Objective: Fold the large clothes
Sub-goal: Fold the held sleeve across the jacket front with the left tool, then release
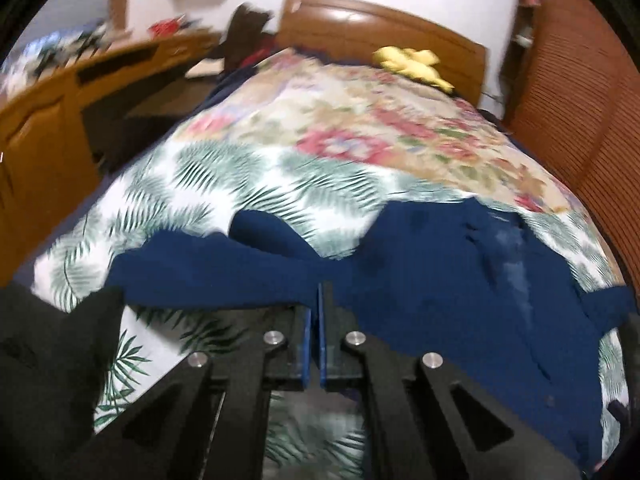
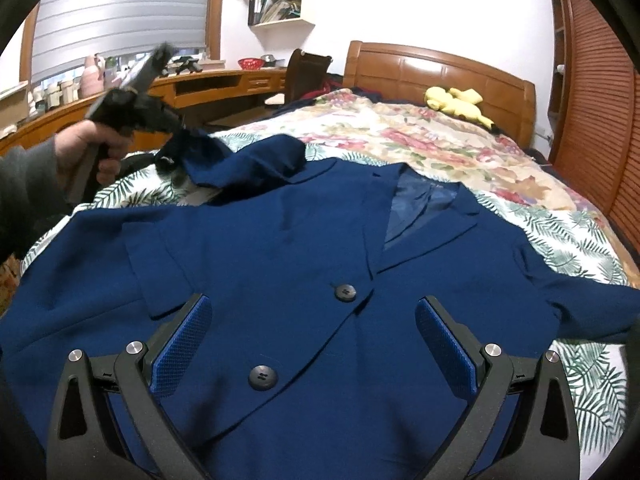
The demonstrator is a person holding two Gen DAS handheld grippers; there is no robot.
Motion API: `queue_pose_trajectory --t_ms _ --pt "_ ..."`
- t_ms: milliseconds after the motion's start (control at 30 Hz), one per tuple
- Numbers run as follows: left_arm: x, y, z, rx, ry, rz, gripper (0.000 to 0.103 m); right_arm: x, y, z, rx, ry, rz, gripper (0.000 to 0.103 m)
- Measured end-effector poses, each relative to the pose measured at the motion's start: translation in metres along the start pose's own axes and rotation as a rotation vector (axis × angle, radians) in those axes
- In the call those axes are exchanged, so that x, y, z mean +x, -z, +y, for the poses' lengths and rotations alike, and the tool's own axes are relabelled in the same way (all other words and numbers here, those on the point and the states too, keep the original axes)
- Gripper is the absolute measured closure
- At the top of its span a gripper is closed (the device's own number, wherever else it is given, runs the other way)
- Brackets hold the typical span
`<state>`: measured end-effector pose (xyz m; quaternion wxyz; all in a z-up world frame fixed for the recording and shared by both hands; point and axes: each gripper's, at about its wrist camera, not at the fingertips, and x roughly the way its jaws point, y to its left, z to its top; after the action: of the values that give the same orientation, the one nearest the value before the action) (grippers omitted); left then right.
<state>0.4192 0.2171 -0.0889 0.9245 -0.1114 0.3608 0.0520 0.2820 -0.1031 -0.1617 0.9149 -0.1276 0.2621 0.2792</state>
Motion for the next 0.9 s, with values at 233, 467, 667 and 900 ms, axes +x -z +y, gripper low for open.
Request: queue_pose_trajectory --t_ms 233,467,667,900 --pt "-0.054 0.007 -0.09 0.191 0.081 -0.012 0.103 -0.027 -0.005 -0.006 -0.006 0.025 -0.053 0.0" --pt "-0.058 0.031 -0.136 0.304 0.045 0.027 0.103 -0.041 -0.005 -0.003 -0.015 0.026 -0.083 0.0" --pt "-0.048 0.041 -0.128 0.291 0.028 0.066 0.103 -0.039 -0.002 0.002 -0.044 0.034 -0.079 0.0" --pt "-0.058 0.057 -0.108 0.287 0.05 0.118 0.096 -0.036 -0.003 0.005 -0.056 0.031 -0.081 0.0"
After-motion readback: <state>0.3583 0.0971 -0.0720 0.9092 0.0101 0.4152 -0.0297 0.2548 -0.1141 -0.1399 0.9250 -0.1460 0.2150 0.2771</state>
